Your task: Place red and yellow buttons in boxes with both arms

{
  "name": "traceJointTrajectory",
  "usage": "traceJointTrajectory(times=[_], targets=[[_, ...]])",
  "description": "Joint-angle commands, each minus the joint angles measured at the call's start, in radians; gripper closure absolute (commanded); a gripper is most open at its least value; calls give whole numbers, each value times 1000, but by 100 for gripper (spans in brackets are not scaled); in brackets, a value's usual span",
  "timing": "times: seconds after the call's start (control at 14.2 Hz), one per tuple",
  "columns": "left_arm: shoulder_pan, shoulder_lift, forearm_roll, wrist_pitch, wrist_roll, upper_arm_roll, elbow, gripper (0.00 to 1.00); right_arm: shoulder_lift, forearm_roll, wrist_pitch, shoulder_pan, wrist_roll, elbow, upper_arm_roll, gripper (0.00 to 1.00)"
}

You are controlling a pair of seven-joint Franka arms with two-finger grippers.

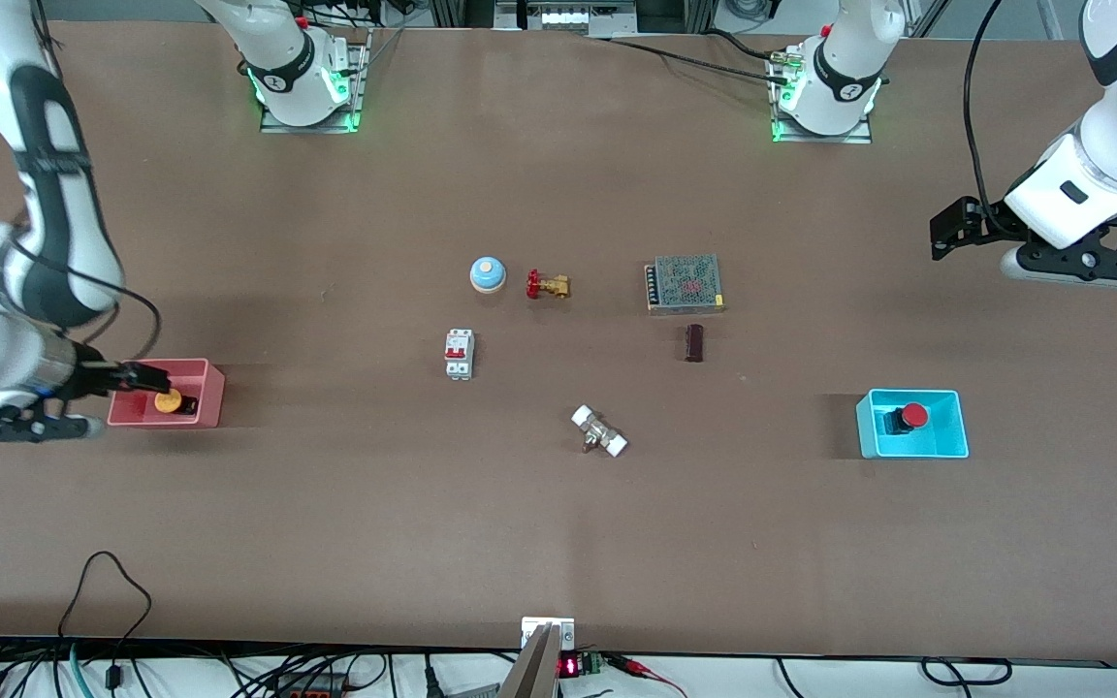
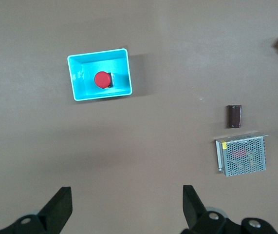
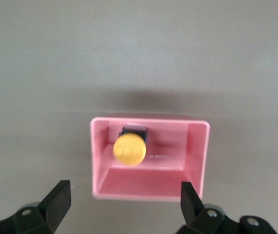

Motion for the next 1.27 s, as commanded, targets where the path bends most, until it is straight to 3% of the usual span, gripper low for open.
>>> traceJointTrajectory(times=[0.0,0.28,0.49,1.2], targets=[[-6,13,16,-7,15,2,27,0,-166,5,-104,13,-8,-29,10,0],[-12,16,16,-12,11,-2,39,0,-359,-10,-214,60,-8,-30,10,0],[-12,16,16,-14,10,-2,41,0,-424,-43,-347,94,133,-23,9,0],[-6,15,15,-41,15,0,41,0,-416,-65,-365,97,135,-10,9,0]])
